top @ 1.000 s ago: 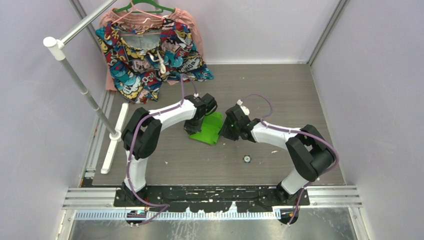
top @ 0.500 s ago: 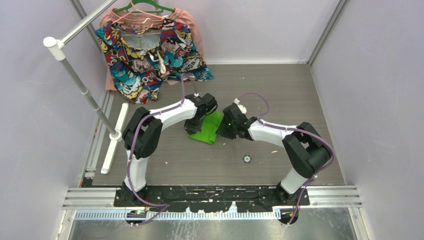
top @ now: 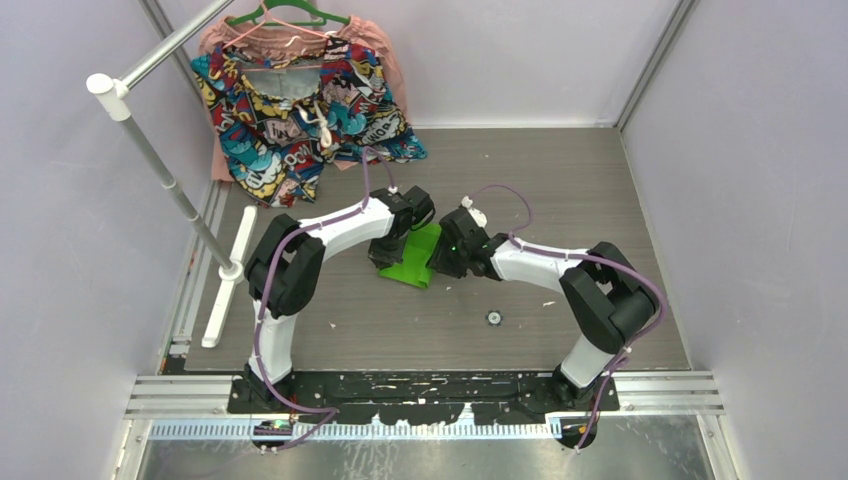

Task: Fold the paper box
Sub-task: Fold the paper box at the center of the board.

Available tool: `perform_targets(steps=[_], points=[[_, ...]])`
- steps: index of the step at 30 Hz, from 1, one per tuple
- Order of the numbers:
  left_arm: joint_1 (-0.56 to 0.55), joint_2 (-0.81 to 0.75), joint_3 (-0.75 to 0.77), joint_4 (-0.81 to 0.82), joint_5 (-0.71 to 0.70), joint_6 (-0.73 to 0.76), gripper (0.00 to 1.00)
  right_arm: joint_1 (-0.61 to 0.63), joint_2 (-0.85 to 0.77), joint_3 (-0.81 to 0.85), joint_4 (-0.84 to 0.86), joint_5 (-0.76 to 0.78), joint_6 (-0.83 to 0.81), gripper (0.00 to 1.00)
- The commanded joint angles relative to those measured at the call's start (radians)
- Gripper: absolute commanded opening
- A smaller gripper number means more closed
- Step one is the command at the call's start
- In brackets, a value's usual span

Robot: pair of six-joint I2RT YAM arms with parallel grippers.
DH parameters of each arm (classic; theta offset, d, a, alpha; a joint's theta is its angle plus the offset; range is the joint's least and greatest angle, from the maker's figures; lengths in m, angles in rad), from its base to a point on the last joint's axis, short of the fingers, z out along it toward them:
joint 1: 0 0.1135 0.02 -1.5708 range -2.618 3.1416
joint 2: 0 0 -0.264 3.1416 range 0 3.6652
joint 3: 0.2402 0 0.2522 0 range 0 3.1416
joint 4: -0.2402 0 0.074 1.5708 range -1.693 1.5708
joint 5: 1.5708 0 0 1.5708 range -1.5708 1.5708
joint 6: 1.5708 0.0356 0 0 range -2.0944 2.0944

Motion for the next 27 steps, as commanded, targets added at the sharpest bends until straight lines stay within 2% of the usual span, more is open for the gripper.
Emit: perform_targets(steps=[1, 15, 27], points=[[0.006, 0.052, -0.011, 0.030, 0.046, -0.014, 0.00, 0.015, 0.017, 0.033, 0.012, 0.022, 0.002, 0.38], [0.005, 0.045, -0.009, 0.024, 0.058, -0.014, 0.00, 0.036, 0.055, 0.042, -0.001, 0.037, 0.001, 0.34], [0.006, 0.040, -0.010, 0.021, 0.064, -0.017, 0.00, 0.071, 0.088, 0.087, -0.098, 0.116, -0.034, 0.34]])
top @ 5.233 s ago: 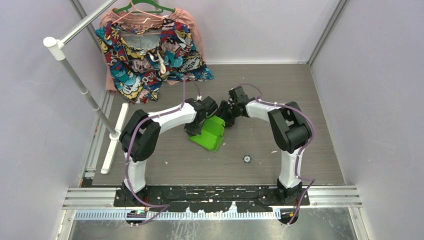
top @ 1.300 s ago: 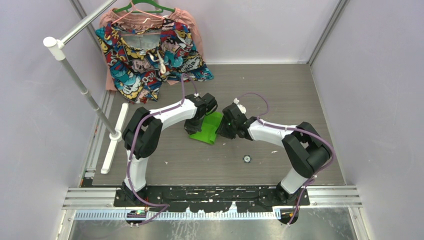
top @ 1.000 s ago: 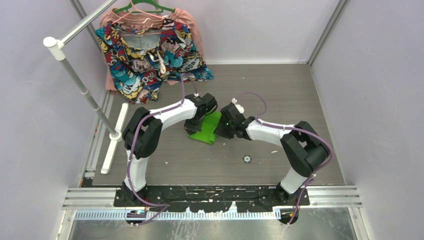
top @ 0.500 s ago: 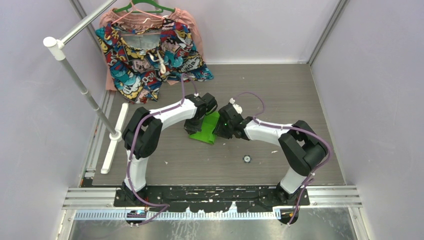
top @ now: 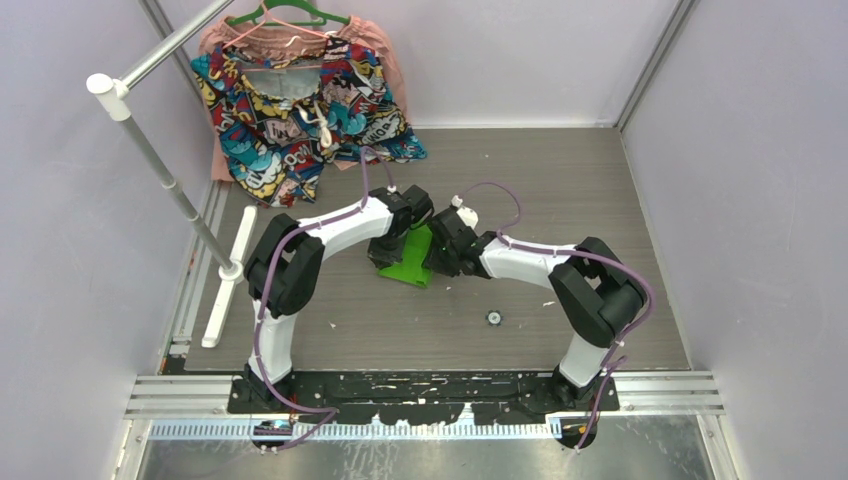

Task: Fold the paper box
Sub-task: Fold the paper box at the center of the board.

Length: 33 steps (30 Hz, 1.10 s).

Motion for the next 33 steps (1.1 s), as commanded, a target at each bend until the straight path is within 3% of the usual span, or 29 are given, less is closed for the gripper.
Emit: perform_targets(steps=[1, 5, 15, 22, 33], points=[[0.004, 0.041, -0.011, 0.021, 0.055, -0.017, 0.00, 0.030, 0.028, 0.027, -0.082, 0.061, -0.031, 0.34], [0.003, 0.042, -0.012, 0.023, 0.056, -0.016, 0.00, 0.038, 0.035, 0.043, -0.116, 0.088, -0.049, 0.27], [0.004, 0.042, -0.006, 0.020, 0.054, -0.017, 0.00, 0.069, 0.066, 0.092, -0.188, 0.136, -0.083, 0.26], [0.003, 0.043, -0.004, 0.017, 0.053, -0.017, 0.00, 0.089, 0.087, 0.113, -0.221, 0.161, -0.096, 0.32], [0.004, 0.042, 0.002, 0.010, 0.050, -0.017, 0.00, 0.103, 0.110, 0.122, -0.245, 0.189, -0.109, 0.27]])
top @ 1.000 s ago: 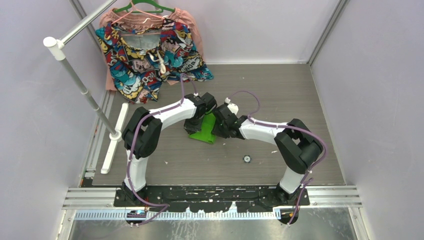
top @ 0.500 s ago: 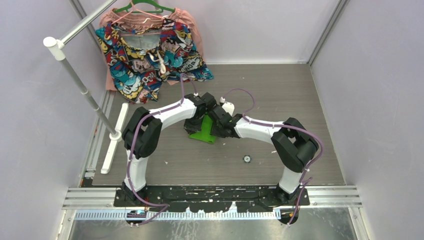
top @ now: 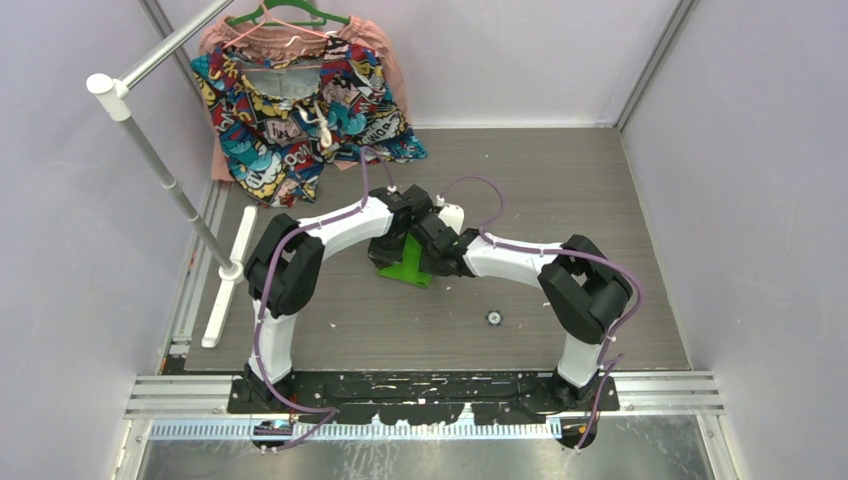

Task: Fold the paper box
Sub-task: Fold the paper box at the center of the board.

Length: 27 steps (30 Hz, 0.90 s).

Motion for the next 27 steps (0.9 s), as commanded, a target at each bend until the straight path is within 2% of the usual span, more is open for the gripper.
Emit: perform_targets(steps=[1, 4, 9, 21, 25, 27], points=[[0.004, 0.042, 0.000, 0.013, 0.049, -0.017, 0.00, 0.018, 0.051, -0.002, -0.088, 0.015, -0.027, 0.27], [0.004, 0.046, 0.002, 0.013, 0.050, -0.019, 0.00, 0.021, 0.055, -0.004, -0.089, 0.010, -0.028, 0.33], [0.003, 0.047, -0.002, 0.016, 0.052, -0.020, 0.00, 0.027, 0.066, -0.007, -0.091, 0.007, -0.030, 0.38], [0.004, 0.040, -0.013, 0.022, 0.053, -0.023, 0.00, 0.038, 0.090, -0.018, -0.087, 0.014, -0.026, 0.26], [0.004, 0.037, -0.013, 0.024, 0.056, -0.026, 0.00, 0.043, 0.099, -0.018, -0.093, 0.018, -0.028, 0.34], [0.004, 0.036, -0.013, 0.024, 0.059, -0.025, 0.00, 0.045, 0.100, -0.020, -0.092, 0.022, -0.028, 0.33]])
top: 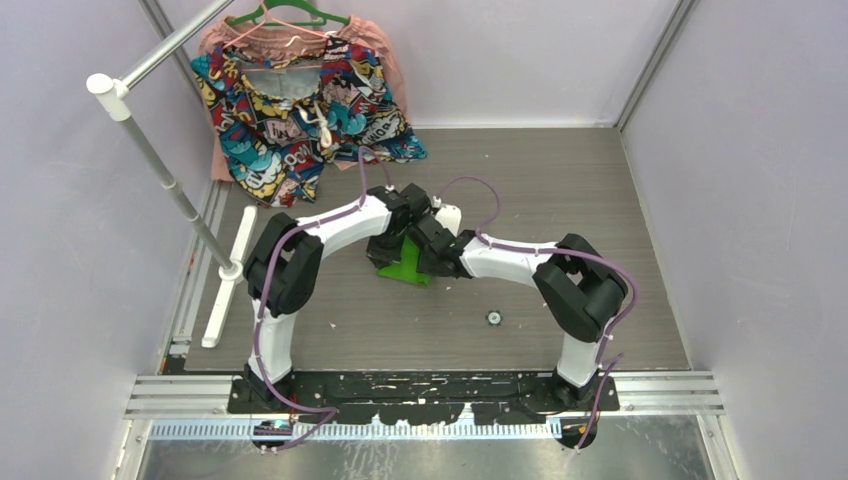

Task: Fold the paper box
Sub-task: Fold the paper box at the center of the board.

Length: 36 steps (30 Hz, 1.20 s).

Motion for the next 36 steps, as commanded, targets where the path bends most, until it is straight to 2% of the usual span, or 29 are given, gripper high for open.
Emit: perform_targets(steps=[1, 4, 9, 16, 31, 32, 34, 36], points=[[-0.004, 0.034, -0.014, 0.027, 0.047, -0.028, 0.00, 0.033, 0.079, -0.025, -0.102, -0.001, -0.009, 0.31], [-0.004, 0.034, -0.014, 0.027, 0.050, -0.030, 0.00, 0.037, 0.092, -0.013, -0.117, 0.010, -0.016, 0.19], [-0.004, 0.033, -0.010, 0.022, 0.050, -0.030, 0.00, 0.044, 0.107, 0.004, -0.131, 0.024, -0.021, 0.16], [-0.004, 0.033, -0.013, 0.022, 0.052, -0.032, 0.00, 0.054, 0.126, 0.029, -0.160, 0.051, -0.029, 0.01], [-0.004, -0.008, -0.019, 0.003, 0.047, -0.045, 0.00, 0.071, 0.094, 0.024, -0.155, 0.126, -0.054, 0.01], [-0.004, -0.014, -0.021, 0.002, 0.049, -0.048, 0.01, 0.070, 0.096, 0.034, -0.164, 0.126, -0.060, 0.06], [-0.004, -0.016, -0.024, 0.002, 0.052, -0.051, 0.01, 0.070, 0.105, 0.055, -0.181, 0.122, -0.067, 0.22], [-0.004, -0.012, -0.026, 0.002, 0.053, -0.053, 0.01, 0.070, 0.109, 0.062, -0.184, 0.115, -0.069, 0.29]])
